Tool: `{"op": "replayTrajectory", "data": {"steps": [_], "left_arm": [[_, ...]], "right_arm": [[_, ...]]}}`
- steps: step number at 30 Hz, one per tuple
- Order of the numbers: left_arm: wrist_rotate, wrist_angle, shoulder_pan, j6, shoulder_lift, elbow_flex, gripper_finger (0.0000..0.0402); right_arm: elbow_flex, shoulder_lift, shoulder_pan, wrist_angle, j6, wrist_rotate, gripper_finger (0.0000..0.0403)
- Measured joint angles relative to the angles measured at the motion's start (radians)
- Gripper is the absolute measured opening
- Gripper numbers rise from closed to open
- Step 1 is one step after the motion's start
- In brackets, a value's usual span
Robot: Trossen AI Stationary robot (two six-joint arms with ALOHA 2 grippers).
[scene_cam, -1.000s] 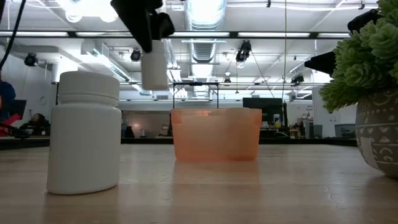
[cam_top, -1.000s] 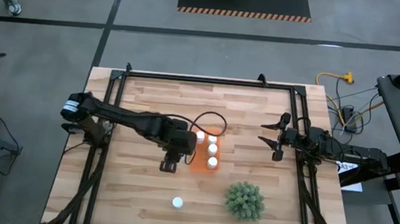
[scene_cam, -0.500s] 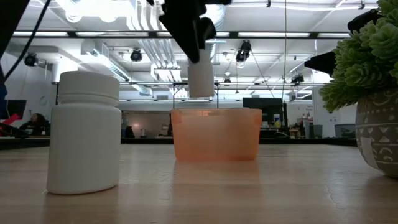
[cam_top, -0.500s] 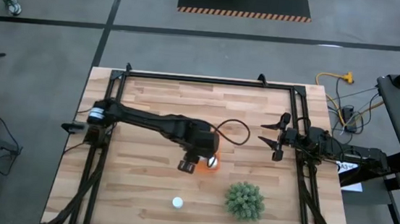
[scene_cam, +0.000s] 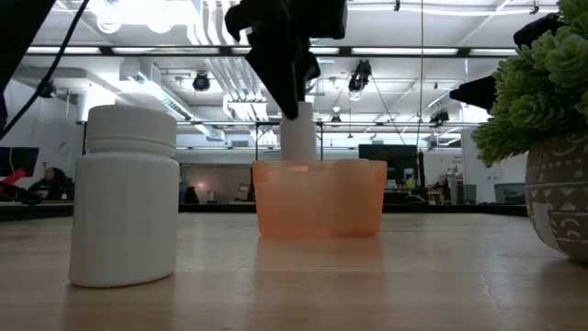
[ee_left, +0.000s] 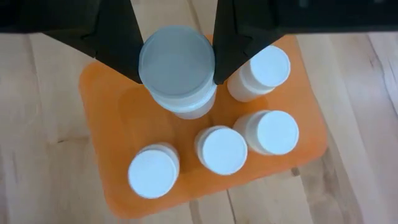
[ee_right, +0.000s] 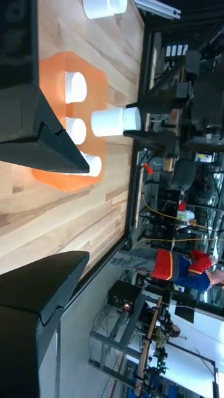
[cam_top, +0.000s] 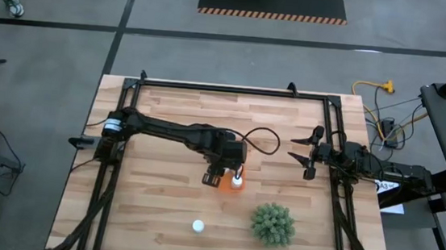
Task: Pick and place pill bottles into a basket
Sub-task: Put the white pill bottle into the orange bin
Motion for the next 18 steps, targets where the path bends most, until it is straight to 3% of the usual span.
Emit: {"op": "replayTrajectory", "data": {"steps": [18], "left_arm": [[0.006,0.106,0.025,0.005,0.000,-0.144,0.0141]], "right_arm": [[0.000,0.000,0.000,0.000,-0.001,0.000,0.0206]]}}
